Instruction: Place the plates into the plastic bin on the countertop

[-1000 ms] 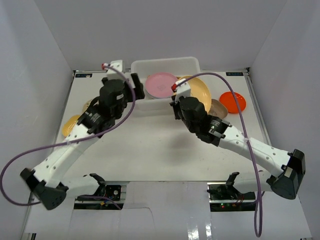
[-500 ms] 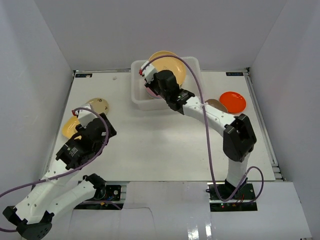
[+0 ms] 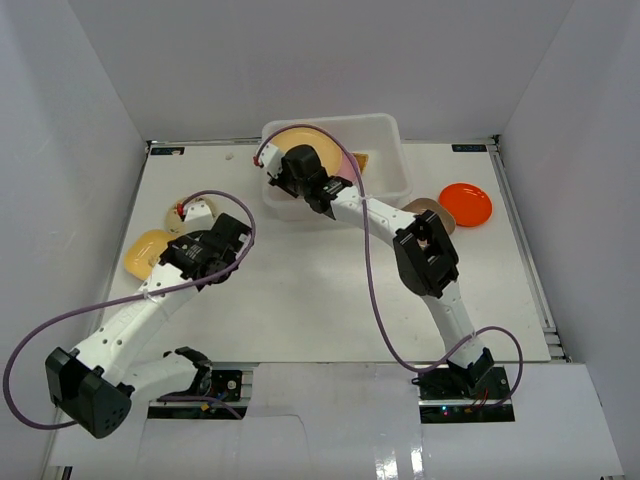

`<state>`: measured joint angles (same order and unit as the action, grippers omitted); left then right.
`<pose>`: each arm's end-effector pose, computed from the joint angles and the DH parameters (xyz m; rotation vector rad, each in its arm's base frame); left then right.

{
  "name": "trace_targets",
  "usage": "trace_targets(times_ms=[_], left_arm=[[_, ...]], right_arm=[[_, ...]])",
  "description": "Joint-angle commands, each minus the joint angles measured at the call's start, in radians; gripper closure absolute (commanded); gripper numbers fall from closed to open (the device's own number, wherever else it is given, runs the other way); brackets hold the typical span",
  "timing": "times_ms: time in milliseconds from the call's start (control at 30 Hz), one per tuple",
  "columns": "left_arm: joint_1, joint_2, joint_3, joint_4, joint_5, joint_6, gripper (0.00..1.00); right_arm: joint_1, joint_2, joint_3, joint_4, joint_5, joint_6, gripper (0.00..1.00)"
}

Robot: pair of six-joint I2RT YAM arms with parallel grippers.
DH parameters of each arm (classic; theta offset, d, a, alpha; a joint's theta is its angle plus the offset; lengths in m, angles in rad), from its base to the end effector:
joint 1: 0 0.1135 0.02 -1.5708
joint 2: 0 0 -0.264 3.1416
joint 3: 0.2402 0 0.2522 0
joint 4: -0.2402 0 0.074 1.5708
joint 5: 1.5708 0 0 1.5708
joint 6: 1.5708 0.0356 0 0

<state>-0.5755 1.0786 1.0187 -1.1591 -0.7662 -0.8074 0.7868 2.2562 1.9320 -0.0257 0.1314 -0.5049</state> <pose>0.1625 -0.0760 0.2978 -0.4399 2.3191 0.4641 0.3854 0.3798 0.2593 -1.0828 1.5832 0.0635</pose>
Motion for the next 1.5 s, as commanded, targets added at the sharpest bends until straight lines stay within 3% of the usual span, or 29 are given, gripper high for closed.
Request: trace_targets(times_ms=[0, 133, 200, 233, 333, 400, 633, 800, 1100, 1333, 1467], left_arm=[[0.124, 0.001, -0.028, 0.119, 0.034, 0.114, 0.19], [0.305, 0.017, -0.069, 0.260, 0.165, 0.247, 0.19], [0.344, 0.033, -0.074, 0.286, 0.185, 0.272, 0.19], [0.359, 0.064, -0.069, 0.288, 0.191, 0.275, 0.19], [0.402, 0.101, -0.058, 0.308, 0.197, 0.293, 0.19], [0.440, 0.157, -0.042, 0.341, 0.197, 0.307, 0.19], [0.516, 0.366, 0.070, 0.413, 0.208, 0.358, 0.21], [0.537, 0.472, 0.103, 0.462, 0.197, 0.384, 0.23], [0.572, 0.575, 0.080, 0.518, 0.228, 0.425, 0.25], [0.572, 0.635, 0.083, 0.527, 0.196, 0.425, 0.25], [0.572, 0.687, 0.080, 0.530, 0.202, 0.419, 0.30]], right_arm=[[-0.034, -0.029, 0.019, 0.044, 0.027, -0.015, 0.92], [-0.055, -0.067, -0.050, 0.055, 0.004, 0.006, 0.88], [-0.057, -0.072, -0.065, 0.055, 0.013, 0.005, 0.77], [-0.057, -0.078, -0.080, 0.055, 0.014, 0.011, 0.63], [-0.060, -0.108, -0.110, 0.055, -0.018, 0.032, 0.43], [-0.061, -0.133, -0.129, 0.053, -0.033, 0.075, 0.41], [-0.061, -0.346, -0.250, 0.079, -0.015, 0.242, 0.41], [-0.061, -0.565, -0.480, 0.132, -0.001, 0.370, 0.42], [-0.060, -0.819, -0.821, 0.132, -0.003, 0.532, 0.45], [-0.075, -0.955, -1.011, 0.086, 0.193, 0.571, 0.49], [-0.129, -1.014, -1.105, 0.047, 0.200, 0.571, 0.57]])
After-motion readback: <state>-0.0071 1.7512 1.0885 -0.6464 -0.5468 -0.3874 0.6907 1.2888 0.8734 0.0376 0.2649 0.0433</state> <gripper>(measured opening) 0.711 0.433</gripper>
